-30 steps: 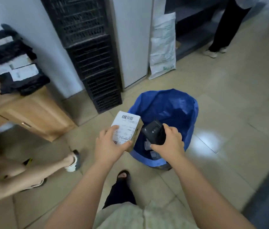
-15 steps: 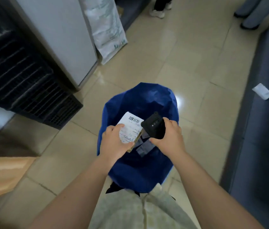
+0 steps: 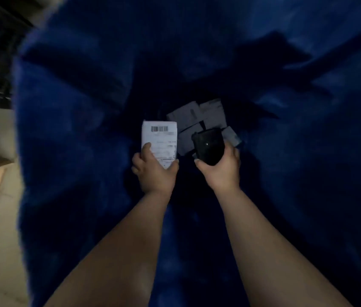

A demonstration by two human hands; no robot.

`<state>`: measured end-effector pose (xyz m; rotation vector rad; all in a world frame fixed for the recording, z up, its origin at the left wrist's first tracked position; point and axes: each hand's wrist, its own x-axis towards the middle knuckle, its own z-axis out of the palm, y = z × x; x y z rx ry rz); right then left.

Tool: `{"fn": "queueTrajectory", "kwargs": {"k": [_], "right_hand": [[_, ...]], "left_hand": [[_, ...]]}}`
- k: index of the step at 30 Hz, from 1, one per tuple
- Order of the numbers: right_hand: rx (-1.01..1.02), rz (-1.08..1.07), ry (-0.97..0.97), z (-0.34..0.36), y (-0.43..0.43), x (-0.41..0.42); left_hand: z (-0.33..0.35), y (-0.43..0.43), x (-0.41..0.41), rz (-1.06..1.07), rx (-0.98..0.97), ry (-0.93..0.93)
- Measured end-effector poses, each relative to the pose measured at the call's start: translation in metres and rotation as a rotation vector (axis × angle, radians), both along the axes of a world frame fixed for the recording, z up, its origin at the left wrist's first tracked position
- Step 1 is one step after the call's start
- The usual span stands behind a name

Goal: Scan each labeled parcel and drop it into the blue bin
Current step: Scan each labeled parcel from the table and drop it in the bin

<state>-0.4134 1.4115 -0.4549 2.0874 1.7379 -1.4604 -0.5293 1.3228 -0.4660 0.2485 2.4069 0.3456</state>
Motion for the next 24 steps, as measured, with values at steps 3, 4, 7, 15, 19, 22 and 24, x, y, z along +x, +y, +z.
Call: {"fn": "queueTrajectory", "kwargs": {"k": [3,4,7,15,19,22,24], "right_hand": [[-0.005,0.067,-0.034,-0.089,-0.004,0.003],[-0.002,0.09,-0.043,-0.114,-0.004,0.004],[0.022,0.146,-0.038,-0.183,-0.001,0.003],[0.153,0.5,0.004,-0.287,0.023,-0.008],[0.149,0.545,0.005,-0.289,0.021,-0.01],[0.13,0.513,-0.049,-0.27,0.016,-0.008],[0.126,0.467,-0.085,-0.25,0.014,-0.009]], "left_hand": [[-0.082,-0.005,-0.001,0.014,-0.04,0.034],[-0.106,-0.006,-0.003,0.024,-0.044,0.027],[-0.174,-0.008,-0.015,0.093,-0.061,0.012],[-0.286,-0.001,-0.04,-0.093,-0.095,-0.113],[-0.287,0.002,-0.044,-0.267,-0.22,-0.088],[-0.264,0.007,-0.034,-0.371,-0.27,-0.021],[-0.241,0.014,-0.027,-0.523,-0.26,0.023]]}}
